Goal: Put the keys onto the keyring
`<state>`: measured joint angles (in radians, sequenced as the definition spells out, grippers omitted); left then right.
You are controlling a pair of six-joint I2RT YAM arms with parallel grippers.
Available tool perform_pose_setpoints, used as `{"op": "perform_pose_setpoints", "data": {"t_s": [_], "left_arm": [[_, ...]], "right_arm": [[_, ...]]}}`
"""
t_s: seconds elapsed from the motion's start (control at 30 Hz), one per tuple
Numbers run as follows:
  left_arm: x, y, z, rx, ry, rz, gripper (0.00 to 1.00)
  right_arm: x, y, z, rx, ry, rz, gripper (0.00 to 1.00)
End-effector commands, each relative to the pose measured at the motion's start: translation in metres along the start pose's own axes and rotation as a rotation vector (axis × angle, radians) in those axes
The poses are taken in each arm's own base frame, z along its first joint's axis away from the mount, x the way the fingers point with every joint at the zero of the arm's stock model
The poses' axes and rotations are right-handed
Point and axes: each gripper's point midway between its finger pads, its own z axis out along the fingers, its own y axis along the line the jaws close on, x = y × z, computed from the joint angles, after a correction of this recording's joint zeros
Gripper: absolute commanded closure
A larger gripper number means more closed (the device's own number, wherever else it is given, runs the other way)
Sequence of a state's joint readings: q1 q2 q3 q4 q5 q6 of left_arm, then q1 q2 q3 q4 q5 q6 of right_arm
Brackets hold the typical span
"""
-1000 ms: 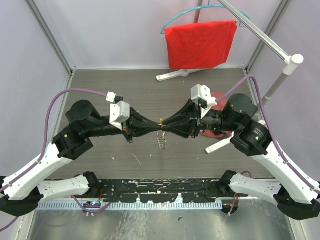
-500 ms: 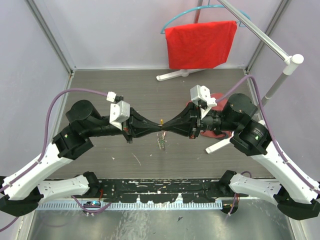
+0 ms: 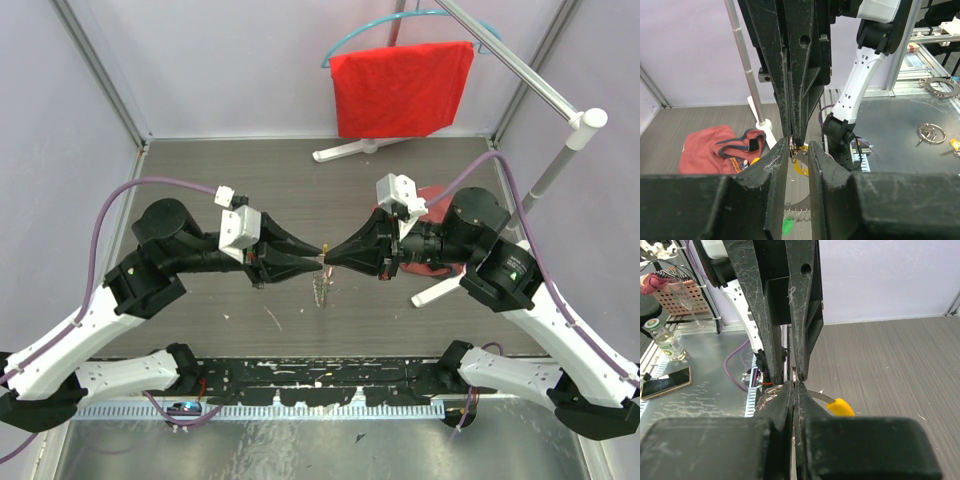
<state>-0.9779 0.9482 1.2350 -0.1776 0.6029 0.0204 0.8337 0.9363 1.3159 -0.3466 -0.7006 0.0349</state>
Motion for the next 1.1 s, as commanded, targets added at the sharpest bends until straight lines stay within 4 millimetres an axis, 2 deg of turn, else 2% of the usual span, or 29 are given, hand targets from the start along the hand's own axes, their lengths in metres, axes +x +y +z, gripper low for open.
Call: {"op": "perform_pose_setpoints", "data": {"t_s": [0.0, 0.3, 0.5, 0.73, 0.9, 1.07], "left_arm": [[-0.01, -0.002, -0.004, 0.003, 0.006, 0.033, 0.7], [0.004, 0.004, -0.008, -0.014, 0.138, 0.042, 0.67], [0.013, 0.0, -0.007, 0.026, 0.191, 0.02, 0.68], [0.016, -0.002, -0.005, 0.039, 0.2, 0.008, 0.69], [0.015, -0.001, -0.003, 0.047, 0.197, 0.005, 0.75], [0.012, -0.001, -0.001, 0.046, 0.186, 0.008, 0.75]], "right_arm": [[-0.02, 0.004, -0.005, 0.005, -0.04, -0.058, 0.99], [-0.014, 0.001, -0.007, 0.026, -0.003, -0.054, 0.99], [-0.011, -0.001, -0.006, 0.032, 0.008, -0.048, 0.99], [-0.01, -0.002, -0.006, 0.032, 0.01, -0.047, 0.99], [-0.008, -0.002, -0.006, 0.032, 0.016, -0.043, 0.99], [-0.003, -0.004, -0.004, 0.032, 0.034, -0.034, 0.99]]}}
